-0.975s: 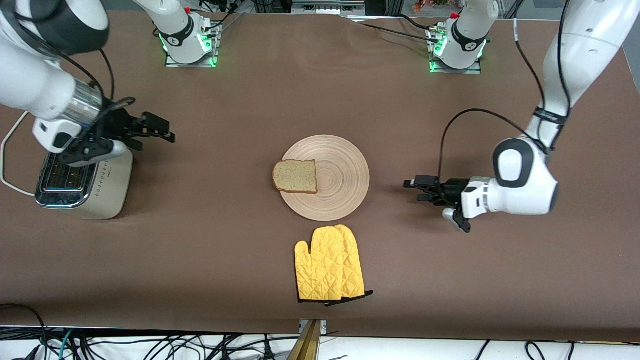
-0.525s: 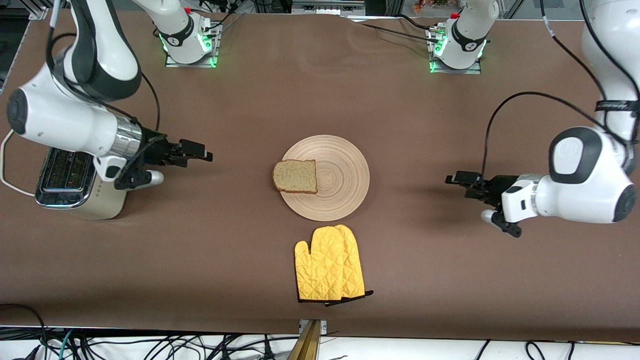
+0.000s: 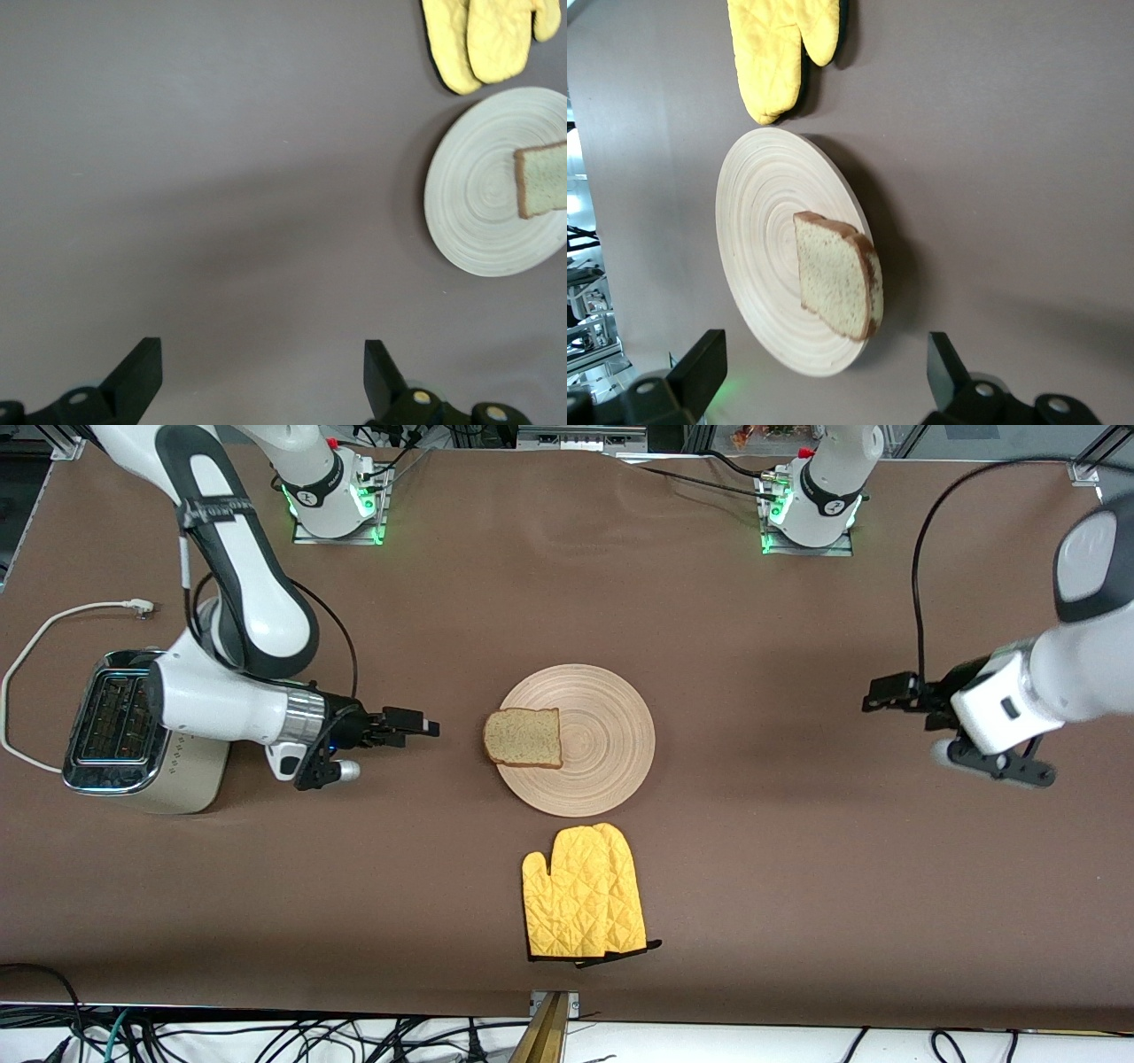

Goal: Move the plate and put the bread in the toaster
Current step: 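Move the right gripper to the bread while the left gripper withdraws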

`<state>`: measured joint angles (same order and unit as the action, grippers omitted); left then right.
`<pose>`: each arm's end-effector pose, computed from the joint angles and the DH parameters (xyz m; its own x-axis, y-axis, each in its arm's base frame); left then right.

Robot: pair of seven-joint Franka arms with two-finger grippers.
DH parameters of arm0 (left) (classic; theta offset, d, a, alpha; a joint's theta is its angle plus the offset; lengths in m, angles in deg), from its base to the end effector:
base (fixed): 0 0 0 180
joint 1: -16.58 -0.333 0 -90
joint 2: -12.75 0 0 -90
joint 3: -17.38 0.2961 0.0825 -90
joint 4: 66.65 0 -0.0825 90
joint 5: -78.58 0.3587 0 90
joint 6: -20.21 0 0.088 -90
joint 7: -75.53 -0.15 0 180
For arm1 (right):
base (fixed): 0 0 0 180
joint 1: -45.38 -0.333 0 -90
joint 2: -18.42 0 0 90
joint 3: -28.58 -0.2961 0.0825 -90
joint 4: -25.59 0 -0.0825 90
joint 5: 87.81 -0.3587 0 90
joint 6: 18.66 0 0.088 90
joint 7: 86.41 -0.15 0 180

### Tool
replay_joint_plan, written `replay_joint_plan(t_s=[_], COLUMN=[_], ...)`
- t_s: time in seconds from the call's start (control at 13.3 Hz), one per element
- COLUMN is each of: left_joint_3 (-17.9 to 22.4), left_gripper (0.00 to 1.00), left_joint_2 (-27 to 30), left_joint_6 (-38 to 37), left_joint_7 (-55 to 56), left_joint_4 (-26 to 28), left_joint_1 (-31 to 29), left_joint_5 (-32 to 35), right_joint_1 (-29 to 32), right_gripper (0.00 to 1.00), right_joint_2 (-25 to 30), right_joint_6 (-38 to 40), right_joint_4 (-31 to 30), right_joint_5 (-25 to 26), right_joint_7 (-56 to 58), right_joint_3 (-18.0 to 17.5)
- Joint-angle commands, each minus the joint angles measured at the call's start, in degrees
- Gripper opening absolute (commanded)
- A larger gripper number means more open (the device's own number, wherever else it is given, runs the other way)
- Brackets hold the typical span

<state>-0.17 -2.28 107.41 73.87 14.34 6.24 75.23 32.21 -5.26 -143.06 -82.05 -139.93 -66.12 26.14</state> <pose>0.5805 -0.0645 0.4876 0.9781 -0.1568 -0.1370 -0.1376 -0.9805 0.1401 0.5689 0.2187 0.2593 0.9960 0.0625 -0.0642 0.0038 -0.7450 -0.6670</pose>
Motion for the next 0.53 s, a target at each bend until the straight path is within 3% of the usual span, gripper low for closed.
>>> replay_joint_plan(t_s=[0.0,0.3,0.45], left_joint_3=[13.02,17.1,17.2], left_gripper=[1.0,1.0,1.0], left_joint_2=[5.35,13.94,15.81], left_joint_6=[2.61,7.87,9.03], left_joint_7=[0.17,0.87,1.22], left_joint_4=[3.99,14.34,16.65], left_joint_1=[7.94,9.81,10.78], left_joint_5=[0.81,0.46,-0.43], right_joint_1=[-3.42,-6.95,-6.95], right_gripper=[1.0,1.0,1.0], right_joint_2=[-0.56,-3.72,-5.66], right_joint_6=[-6.09,-11.39,-11.3], right_joint_4=[-3.0,-5.38,-6.08], right_joint_5=[-7.01,-16.86,-23.35], right_joint_7=[5.19,14.92,22.3], right_joint_3=[0.06,0.06,0.06])
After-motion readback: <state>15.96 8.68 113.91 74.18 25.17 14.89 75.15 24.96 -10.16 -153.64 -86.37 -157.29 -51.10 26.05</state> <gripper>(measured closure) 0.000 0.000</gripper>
